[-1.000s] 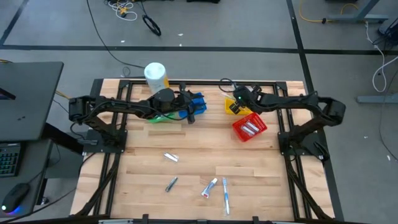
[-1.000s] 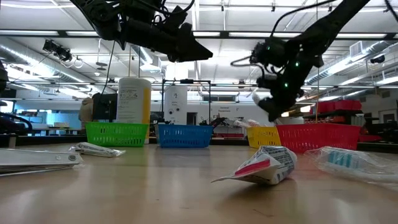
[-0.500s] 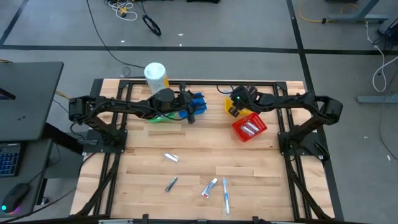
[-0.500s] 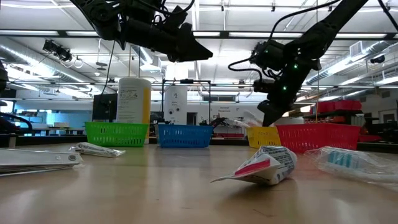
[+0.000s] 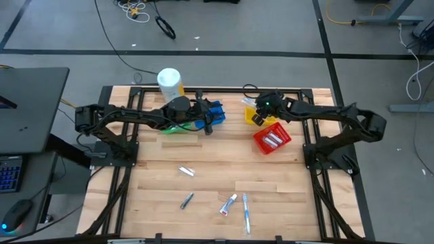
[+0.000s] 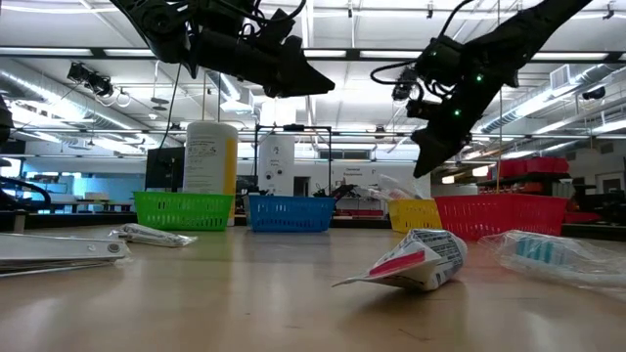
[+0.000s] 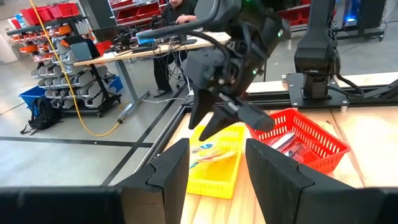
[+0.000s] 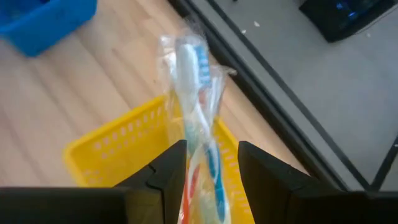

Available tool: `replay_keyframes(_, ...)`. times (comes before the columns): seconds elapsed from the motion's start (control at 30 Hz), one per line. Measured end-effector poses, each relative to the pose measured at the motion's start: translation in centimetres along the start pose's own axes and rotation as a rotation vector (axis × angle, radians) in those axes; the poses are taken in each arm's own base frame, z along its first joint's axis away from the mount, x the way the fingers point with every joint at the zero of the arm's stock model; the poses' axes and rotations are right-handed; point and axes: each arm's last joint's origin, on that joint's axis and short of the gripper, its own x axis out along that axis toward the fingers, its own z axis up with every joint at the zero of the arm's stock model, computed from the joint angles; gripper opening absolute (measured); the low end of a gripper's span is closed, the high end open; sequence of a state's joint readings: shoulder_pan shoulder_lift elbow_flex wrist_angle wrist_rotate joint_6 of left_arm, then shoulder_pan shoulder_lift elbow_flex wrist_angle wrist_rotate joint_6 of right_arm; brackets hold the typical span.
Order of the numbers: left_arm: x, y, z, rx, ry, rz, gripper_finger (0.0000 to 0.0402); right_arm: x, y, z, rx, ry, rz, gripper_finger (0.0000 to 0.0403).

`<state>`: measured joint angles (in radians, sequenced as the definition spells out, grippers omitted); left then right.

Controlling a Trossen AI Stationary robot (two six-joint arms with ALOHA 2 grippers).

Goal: Pick & Place Travel size toiletries
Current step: Put the white toothpaste into the green bin

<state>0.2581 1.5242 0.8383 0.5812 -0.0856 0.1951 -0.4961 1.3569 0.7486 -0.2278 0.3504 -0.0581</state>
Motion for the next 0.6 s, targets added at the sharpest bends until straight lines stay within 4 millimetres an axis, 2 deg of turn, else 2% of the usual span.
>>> replay_keyframes(0.43,0.0,0.0,0.0,0.0,0.0,0.0,0.0167,-1.0,-0.4,1.4,0.01,-0.147,0.004,0.0156)
replay_keyframes(0.6,0.0,0.0,0.0,0.0,0.0,0.0,0.0167,-1.1,-0.2,2.0,-0.031,-0.214,0.079,0.0156)
